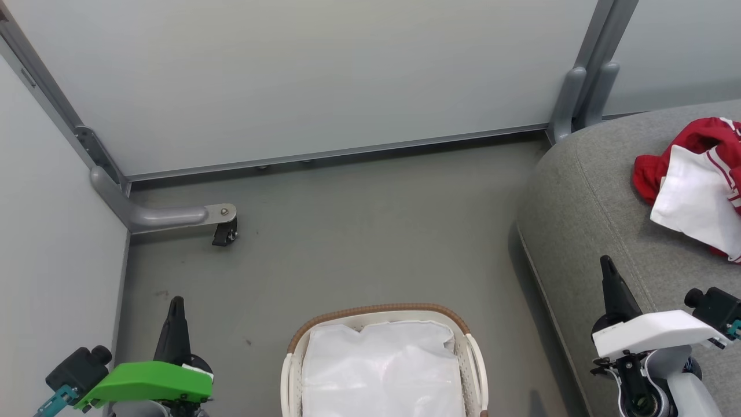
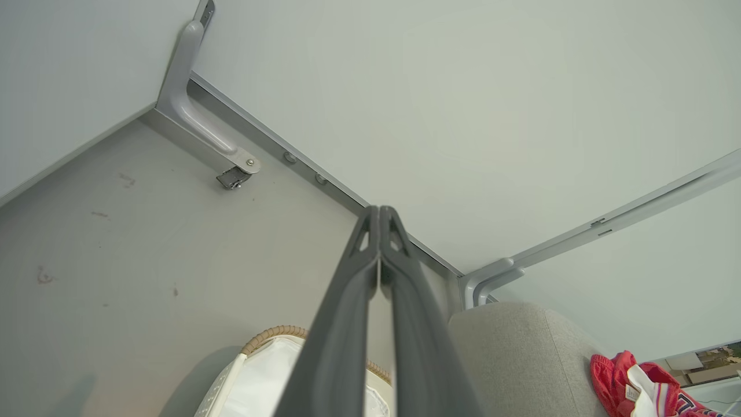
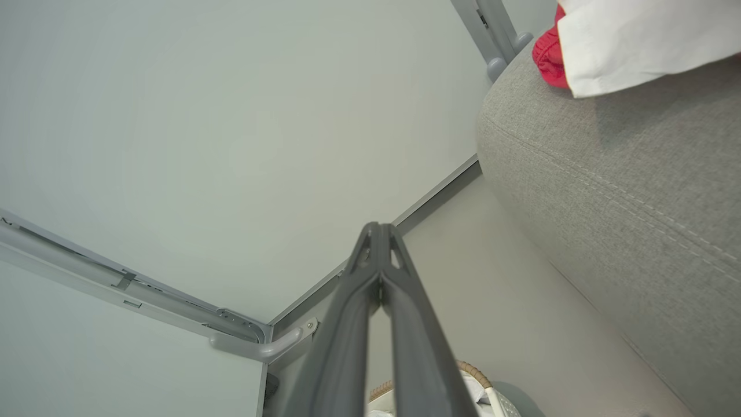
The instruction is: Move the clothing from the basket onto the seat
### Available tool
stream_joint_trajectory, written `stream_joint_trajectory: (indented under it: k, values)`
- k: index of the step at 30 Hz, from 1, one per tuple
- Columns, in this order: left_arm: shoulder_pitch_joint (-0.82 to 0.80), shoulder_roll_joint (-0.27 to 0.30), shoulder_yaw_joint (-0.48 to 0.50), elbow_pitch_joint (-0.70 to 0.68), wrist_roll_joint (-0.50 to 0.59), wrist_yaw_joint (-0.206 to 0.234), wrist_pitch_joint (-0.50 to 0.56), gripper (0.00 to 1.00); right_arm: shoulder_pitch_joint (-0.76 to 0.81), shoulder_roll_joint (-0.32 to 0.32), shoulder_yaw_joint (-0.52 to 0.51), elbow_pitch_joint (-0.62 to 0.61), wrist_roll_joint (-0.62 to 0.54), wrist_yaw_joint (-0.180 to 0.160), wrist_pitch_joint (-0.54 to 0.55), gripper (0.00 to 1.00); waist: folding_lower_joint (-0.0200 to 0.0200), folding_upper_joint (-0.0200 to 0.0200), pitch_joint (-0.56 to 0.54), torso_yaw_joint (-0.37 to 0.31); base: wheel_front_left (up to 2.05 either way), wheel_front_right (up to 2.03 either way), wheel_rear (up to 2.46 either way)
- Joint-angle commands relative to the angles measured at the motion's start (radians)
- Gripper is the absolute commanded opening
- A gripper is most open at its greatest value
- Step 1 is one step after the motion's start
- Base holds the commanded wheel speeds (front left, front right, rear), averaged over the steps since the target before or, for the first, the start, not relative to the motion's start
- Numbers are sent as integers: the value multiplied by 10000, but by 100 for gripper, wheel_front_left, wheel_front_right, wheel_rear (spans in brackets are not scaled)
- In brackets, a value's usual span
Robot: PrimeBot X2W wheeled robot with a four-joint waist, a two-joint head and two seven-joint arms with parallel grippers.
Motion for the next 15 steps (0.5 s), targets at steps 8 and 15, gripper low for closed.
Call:
stream_joint_trajectory:
  k: [8, 15]
  values:
    - [-335, 109, 187, -204, -1269, -14, 325, 0, 43, -73, -89, -207, 1343, -5, 327, 0, 1, 0, -45, -21, 0, 0, 0]
    - [-381, 114, 273, -254, -2019, -16, 526, 0, 55, -76, -128, -242, 2144, -5, 534, 0, 1, 0, -78, -36, 0, 0, 0]
